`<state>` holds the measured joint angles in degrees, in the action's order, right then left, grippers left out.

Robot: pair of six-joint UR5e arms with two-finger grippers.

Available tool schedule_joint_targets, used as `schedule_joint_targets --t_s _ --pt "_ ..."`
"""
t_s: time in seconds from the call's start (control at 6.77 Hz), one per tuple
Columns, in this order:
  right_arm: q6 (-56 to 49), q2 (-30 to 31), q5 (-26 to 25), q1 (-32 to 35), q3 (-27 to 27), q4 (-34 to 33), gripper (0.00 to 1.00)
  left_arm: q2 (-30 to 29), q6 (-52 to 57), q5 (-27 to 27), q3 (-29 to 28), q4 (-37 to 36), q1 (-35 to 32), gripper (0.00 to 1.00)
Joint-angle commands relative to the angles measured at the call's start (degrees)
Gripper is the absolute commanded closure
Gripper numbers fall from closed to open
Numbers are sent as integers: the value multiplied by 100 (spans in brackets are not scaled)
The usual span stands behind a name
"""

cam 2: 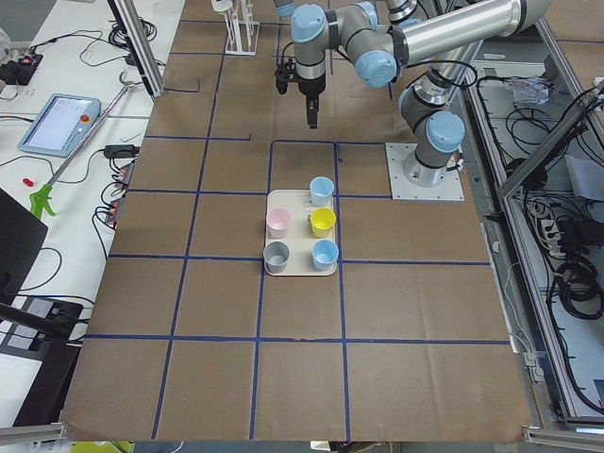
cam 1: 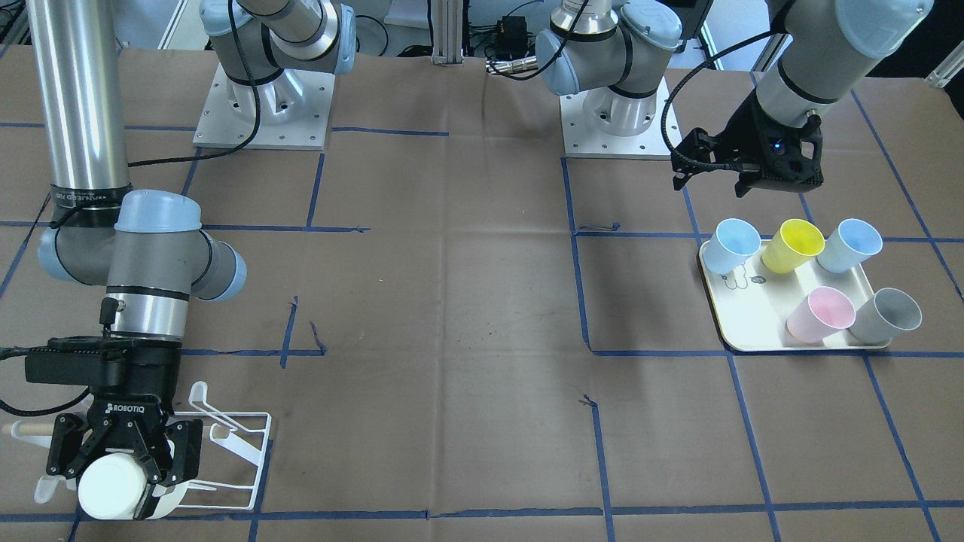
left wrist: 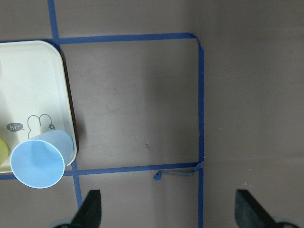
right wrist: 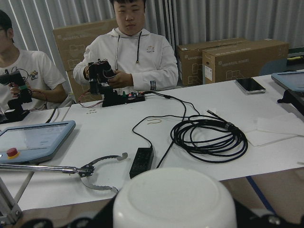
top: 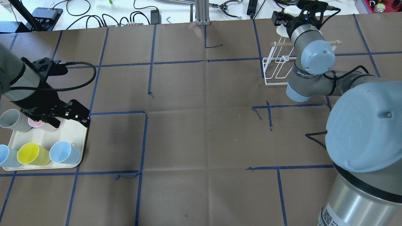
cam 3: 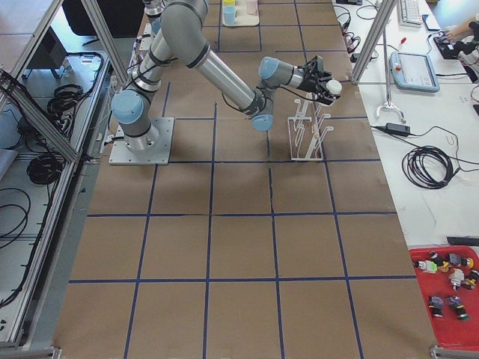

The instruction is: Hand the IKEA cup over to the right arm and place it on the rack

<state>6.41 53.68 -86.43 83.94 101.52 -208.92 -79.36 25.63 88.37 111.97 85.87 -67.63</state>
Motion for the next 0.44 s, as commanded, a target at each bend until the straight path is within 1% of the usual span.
schedule_joint_targets --t_s 0.0,0.15,0.3 --pt "1 -94 -14 18 35 -17 93 149 749 239 342 -210 706 1" --pt "-8 -103 -14 18 52 9 90 106 733 268 404 -289 734 1" --pt "-8 -121 -5 18 113 9 81 62 724 285 587 -612 760 1"
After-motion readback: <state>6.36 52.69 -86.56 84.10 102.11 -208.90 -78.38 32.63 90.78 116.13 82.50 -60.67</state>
